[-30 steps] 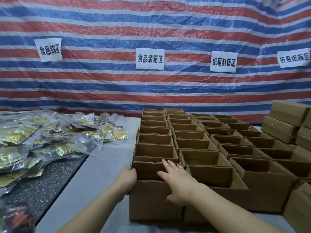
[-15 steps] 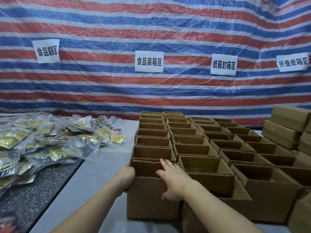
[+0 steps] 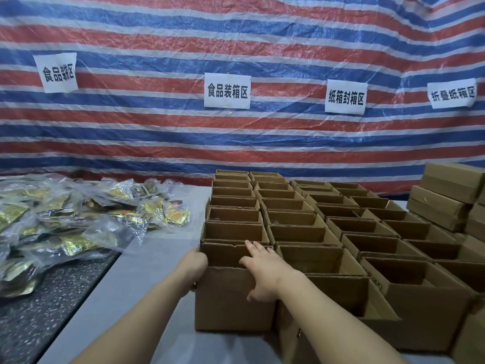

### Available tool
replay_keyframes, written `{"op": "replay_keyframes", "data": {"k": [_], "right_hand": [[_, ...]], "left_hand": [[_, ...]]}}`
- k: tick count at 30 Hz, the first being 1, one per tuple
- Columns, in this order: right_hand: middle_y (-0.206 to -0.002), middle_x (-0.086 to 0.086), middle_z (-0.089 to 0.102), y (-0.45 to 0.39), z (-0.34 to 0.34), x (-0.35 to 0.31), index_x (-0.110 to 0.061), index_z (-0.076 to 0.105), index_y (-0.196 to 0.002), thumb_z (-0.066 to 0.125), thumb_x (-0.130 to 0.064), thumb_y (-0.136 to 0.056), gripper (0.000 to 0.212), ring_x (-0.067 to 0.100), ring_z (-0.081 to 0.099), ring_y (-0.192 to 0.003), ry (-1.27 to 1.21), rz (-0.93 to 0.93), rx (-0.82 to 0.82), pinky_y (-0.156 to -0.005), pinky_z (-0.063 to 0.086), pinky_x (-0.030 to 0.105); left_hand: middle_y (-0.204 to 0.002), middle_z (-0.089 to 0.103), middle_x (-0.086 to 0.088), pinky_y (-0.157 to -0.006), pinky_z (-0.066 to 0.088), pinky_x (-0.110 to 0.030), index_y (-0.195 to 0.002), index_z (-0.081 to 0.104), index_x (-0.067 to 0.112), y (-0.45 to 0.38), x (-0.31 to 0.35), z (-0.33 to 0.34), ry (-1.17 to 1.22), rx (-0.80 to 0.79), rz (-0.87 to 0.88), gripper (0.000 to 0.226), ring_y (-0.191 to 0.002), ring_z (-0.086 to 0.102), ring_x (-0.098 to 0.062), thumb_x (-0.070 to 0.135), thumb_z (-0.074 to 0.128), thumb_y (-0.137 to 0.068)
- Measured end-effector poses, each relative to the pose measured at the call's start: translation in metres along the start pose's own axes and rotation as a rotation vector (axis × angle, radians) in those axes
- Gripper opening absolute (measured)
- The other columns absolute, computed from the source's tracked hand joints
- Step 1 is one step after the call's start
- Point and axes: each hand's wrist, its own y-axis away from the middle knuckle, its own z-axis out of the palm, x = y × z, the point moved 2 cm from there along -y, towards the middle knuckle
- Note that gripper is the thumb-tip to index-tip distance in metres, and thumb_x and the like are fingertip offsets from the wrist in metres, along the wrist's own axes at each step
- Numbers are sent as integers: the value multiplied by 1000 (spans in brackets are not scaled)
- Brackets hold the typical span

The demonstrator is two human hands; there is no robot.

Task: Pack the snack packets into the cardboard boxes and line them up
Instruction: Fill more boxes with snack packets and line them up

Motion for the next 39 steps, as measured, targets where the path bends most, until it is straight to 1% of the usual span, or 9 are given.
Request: {"op": "replay_keyframes", "data": {"k": [9,15,18,21,24,27,31,35,39], "right_hand": [[-169,10,-9,-2,3,3,-25,29,-156,79,-42,-83,91,30,-9,-155,-4,12,-15,-124,4,48],[-169,5,-1,18,-22,5,-31,27,-157,55,-70,-89,83,24,-3,-156,-228,48,60,-123,0,45],[-163,-6,28,44,-40,13,-33,41,-150,51,-60,-96,60,19,21,-151,-367,98,274,-121,23,45],[-123,-15,60,87,-46,48,-35,59,-127,49,-46,-101,30,2,54,-117,-435,113,473,-99,51,32],[-96,-16,62,135,-45,104,-42,61,-104,48,-40,-103,14,-3,60,-90,-504,247,522,-71,49,17],[-90,-13,64,179,-44,160,-42,61,-97,50,-35,-104,15,1,63,-83,-529,418,551,-63,47,15],[-97,-12,64,231,-31,213,-31,64,-119,51,-27,-103,20,4,63,-85,-510,626,534,-64,47,18],[-144,-2,52,255,-11,232,-28,49,-144,60,-13,-96,51,16,54,-129,-447,716,348,-100,51,33],[-156,-4,39,253,2,240,-32,37,-153,65,-9,-91,71,22,36,-145,-333,693,185,-117,38,41]], "left_hand": [[-108,65,-15,-91,54,-53,-127,50,14,10,8,1,10,-16,-33,35,-101,63,-32,21,26,-102],[-154,39,-13,-111,38,-47,-153,28,11,27,27,-11,-89,214,165,73,-139,40,-33,58,41,-98],[-140,52,-9,-100,44,-37,-141,45,12,53,50,-6,-226,412,465,51,-127,50,-25,44,44,-101],[-128,58,1,-93,47,-27,-135,51,18,76,77,18,-274,349,692,38,-116,54,-13,34,49,-100],[-110,55,18,-72,40,-8,-123,56,31,99,102,55,-270,199,796,24,-95,54,6,32,51,-100],[-102,57,22,-67,41,-7,-117,57,33,120,121,98,-239,32,863,18,-93,54,9,31,51,-100],[-113,60,15,-71,45,-8,-122,57,33,143,133,165,-306,-166,914,23,-97,56,7,34,51,-100],[-134,56,2,-90,48,-22,-138,50,25,151,139,237,-556,-266,865,42,-117,55,-11,39,51,-99],[-131,58,-6,-100,49,-42,-135,52,19,151,146,287,-922,-272,893,45,-118,55,-25,41,51,-97]]}}
